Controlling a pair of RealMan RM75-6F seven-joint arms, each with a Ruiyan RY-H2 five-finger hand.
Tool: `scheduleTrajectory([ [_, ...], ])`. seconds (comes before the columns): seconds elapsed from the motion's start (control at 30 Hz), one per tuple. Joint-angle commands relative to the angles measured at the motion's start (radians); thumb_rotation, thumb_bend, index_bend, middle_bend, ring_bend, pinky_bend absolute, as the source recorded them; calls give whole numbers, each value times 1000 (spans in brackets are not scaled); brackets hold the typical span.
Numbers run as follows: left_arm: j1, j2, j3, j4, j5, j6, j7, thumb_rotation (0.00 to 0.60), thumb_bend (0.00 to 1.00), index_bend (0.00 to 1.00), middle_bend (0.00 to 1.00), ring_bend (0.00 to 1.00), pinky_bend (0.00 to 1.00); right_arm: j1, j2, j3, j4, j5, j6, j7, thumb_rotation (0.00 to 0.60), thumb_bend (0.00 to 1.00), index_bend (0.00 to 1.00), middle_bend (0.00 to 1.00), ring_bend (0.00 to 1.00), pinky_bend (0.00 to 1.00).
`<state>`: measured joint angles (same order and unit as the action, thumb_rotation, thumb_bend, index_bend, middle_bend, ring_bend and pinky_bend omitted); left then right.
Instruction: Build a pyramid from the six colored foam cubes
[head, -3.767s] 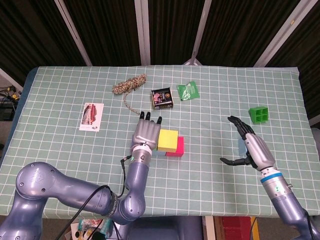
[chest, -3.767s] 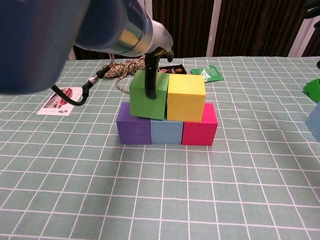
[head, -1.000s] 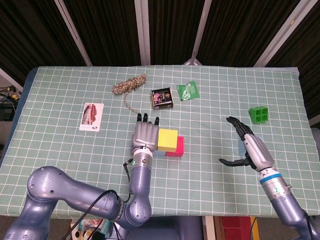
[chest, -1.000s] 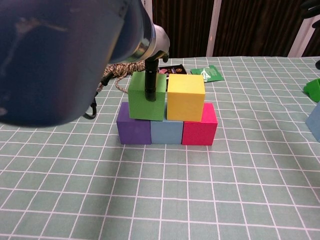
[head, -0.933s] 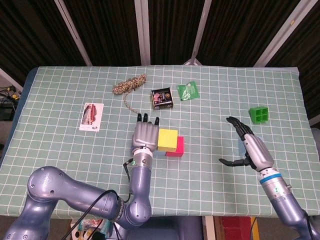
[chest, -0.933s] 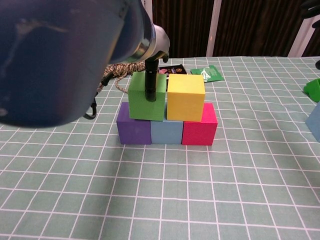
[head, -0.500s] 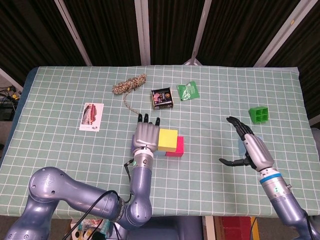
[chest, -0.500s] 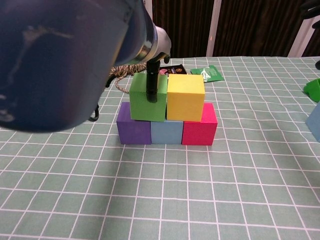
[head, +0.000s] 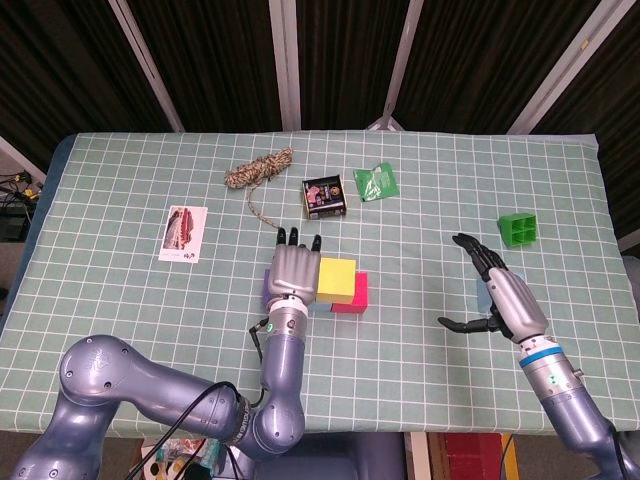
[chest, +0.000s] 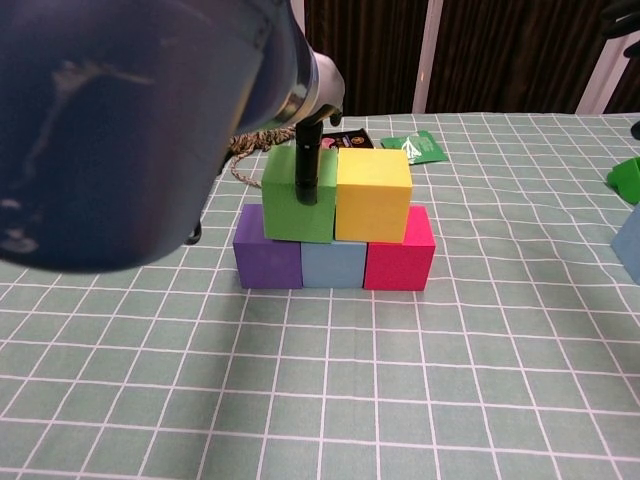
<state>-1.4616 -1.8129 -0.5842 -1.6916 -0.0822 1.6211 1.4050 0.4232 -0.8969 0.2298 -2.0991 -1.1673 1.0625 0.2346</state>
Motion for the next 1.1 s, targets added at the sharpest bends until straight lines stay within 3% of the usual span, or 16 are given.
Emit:
scheduleTrajectory([
  [0.03, 1, -2, -1, 2, 3, -1, 0, 600, 408, 64, 333, 37, 44, 0, 0, 0, -1, 0, 0, 0, 600, 127, 0, 0, 0, 0],
  [0.3, 3, -8, -4, 4, 8, -1, 4, 600, 402, 62, 313, 37, 44, 1, 0, 0, 0, 0, -1, 0, 600, 128, 0, 0, 0, 0],
  [0.63, 8, -11, -5, -1, 18, -1, 4, 600, 276, 41, 250, 36, 44, 0, 1, -1, -2, -3, 1, 1, 600, 127, 0, 0, 0, 0],
  [1.1, 30, 6, -12, -51, 30, 0, -9, 600, 175, 10, 164, 8, 28, 3, -2, -5, 4, -4, -7, -4, 600, 127, 0, 0, 0, 0],
])
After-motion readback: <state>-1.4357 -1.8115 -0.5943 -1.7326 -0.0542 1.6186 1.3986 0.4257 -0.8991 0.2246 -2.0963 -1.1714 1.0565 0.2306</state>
